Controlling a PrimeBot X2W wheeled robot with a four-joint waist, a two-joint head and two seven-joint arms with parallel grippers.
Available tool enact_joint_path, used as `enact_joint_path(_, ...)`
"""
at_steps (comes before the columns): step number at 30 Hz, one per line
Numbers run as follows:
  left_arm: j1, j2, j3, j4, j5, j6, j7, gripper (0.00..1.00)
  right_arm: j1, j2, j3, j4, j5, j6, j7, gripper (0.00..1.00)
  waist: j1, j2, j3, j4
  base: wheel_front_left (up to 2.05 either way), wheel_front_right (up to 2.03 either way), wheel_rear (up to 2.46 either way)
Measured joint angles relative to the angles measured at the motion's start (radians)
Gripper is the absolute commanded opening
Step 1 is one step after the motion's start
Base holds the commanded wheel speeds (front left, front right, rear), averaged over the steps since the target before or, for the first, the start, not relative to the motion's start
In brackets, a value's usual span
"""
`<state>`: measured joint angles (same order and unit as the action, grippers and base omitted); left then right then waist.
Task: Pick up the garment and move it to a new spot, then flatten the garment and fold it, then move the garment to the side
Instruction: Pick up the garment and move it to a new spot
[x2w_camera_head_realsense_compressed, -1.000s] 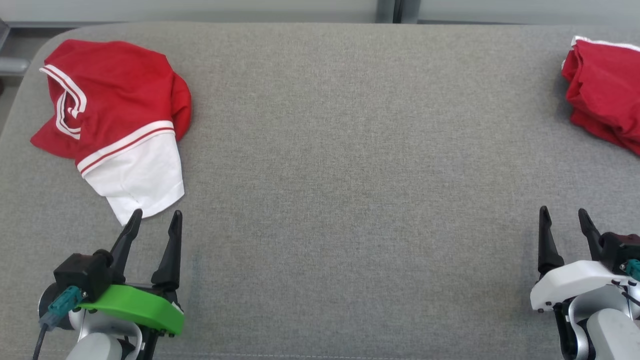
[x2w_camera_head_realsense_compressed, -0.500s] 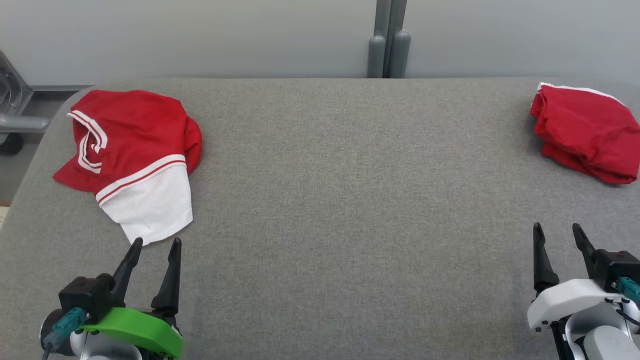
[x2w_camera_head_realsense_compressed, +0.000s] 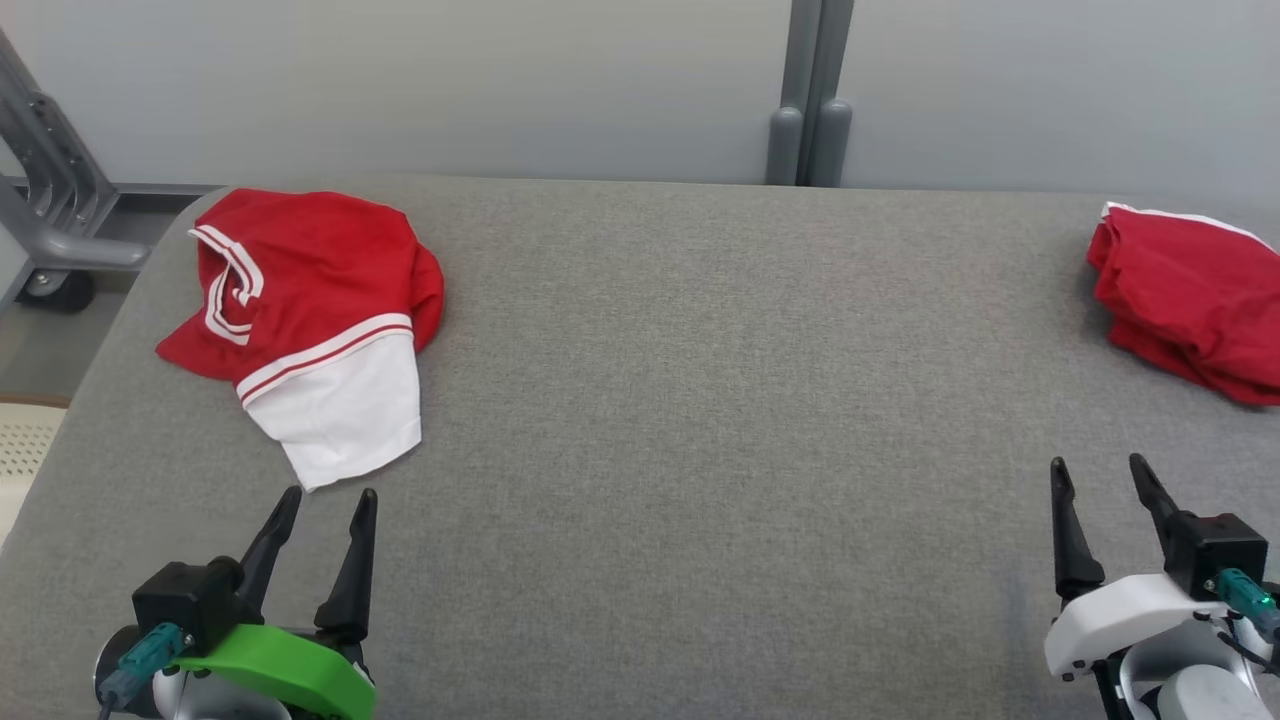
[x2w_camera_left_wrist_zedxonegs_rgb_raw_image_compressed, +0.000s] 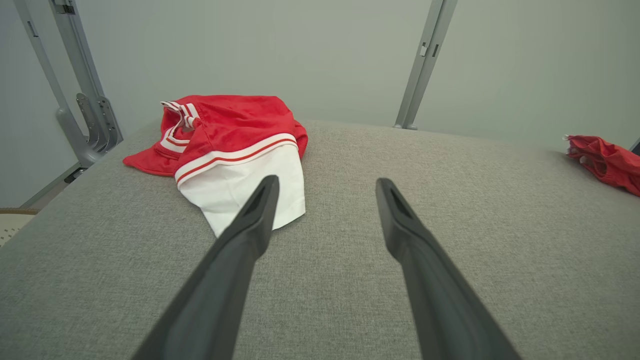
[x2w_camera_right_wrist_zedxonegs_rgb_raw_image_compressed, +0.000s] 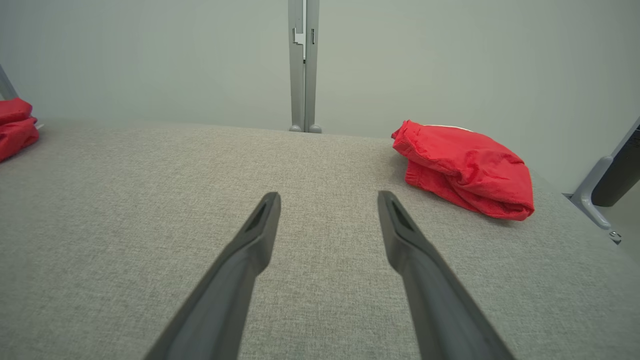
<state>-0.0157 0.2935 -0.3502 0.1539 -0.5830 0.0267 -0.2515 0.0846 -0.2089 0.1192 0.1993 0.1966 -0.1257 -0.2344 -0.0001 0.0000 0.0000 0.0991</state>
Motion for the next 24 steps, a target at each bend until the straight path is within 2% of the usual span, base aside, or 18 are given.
enact_joint_path(7,0.005,-0.017,0.037,-0.004,0.000,0.014,0.000,1.00,-0.007,0.007,0.084,-0.011,-0.027,0.034,0.005,1.00,0.0000,0.0000,-0.004,0.055,0.00,0.00,0.00)
enact_joint_path(11,0.061,-0.017,0.109,-0.015,0.000,0.042,0.000,1.00,-0.067,0.026,0.170,-0.012,-0.049,0.084,0.021,1.00,0.0000,0.0000,-0.007,0.116,0.00,0.00,0.00)
enact_joint_path(16,0.100,-0.017,0.158,-0.034,0.000,0.053,0.000,1.00,-0.119,0.049,0.217,-0.004,-0.068,0.117,0.035,1.00,0.0000,0.0000,-0.013,0.182,0.00,0.00,0.00)
enact_joint_path(22,0.108,-0.015,0.147,-0.040,0.003,0.052,0.000,1.00,-0.123,0.055,0.204,0.010,-0.067,0.115,0.045,1.00,0.0000,0.0000,-0.022,0.264,0.00,0.00,0.00)
enact_joint_path(24,0.108,-0.014,0.131,-0.041,0.005,0.044,0.000,1.00,-0.121,0.055,0.189,0.009,-0.067,0.105,0.046,1.00,0.0000,0.0000,-0.023,0.292,0.00,0.00,0.00)
